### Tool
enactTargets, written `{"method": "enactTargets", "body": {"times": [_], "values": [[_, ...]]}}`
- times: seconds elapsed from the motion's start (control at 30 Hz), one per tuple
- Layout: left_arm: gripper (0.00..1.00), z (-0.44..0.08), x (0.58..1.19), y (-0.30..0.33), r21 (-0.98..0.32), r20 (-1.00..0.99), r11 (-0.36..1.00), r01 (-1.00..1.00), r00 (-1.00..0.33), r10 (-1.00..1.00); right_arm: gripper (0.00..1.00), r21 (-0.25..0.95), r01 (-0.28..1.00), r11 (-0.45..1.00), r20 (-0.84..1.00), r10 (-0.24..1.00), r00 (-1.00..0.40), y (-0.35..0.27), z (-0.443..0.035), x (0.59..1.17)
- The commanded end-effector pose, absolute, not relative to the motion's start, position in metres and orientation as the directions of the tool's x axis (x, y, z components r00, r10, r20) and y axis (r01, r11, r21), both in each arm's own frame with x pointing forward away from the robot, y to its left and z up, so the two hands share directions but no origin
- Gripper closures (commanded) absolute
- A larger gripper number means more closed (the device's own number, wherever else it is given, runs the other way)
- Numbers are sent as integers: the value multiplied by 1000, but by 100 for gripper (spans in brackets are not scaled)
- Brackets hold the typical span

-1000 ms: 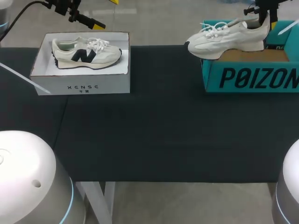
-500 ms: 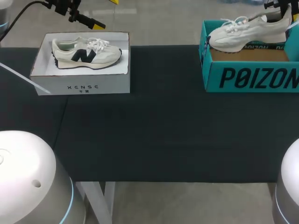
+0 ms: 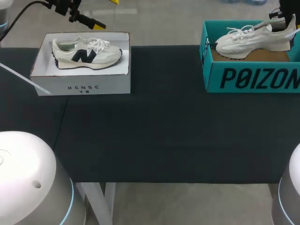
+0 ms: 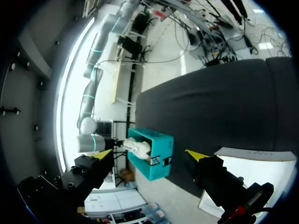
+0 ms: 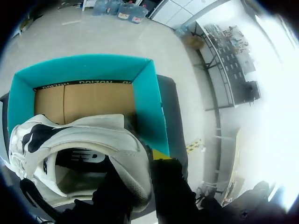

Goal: Take the shoe out of the shoebox, open the shoe tongue, remove and reinsert the insole, then place the shoe into the shoebox

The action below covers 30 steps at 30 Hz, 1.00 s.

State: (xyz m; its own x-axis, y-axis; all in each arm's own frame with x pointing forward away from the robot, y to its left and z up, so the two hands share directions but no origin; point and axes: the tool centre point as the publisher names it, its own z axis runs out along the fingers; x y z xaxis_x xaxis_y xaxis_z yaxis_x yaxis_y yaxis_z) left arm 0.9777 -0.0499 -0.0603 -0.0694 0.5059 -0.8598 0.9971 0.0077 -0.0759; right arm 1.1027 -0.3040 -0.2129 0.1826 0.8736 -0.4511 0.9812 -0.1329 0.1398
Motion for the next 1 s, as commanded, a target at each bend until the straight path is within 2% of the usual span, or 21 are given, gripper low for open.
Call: {"method": "enactTargets", "body": {"times": [0.03,1.0], "values": [[0,-60,978,-50,-76,-857,7,997,-69,510,100,133,983,-129,-452,874,176,-316,-227,1109],[0,-60,978,-50,-76,-857,7,997,-69,510,100,51,984,-171,-373,911,178,-331,-351,1107]]}}
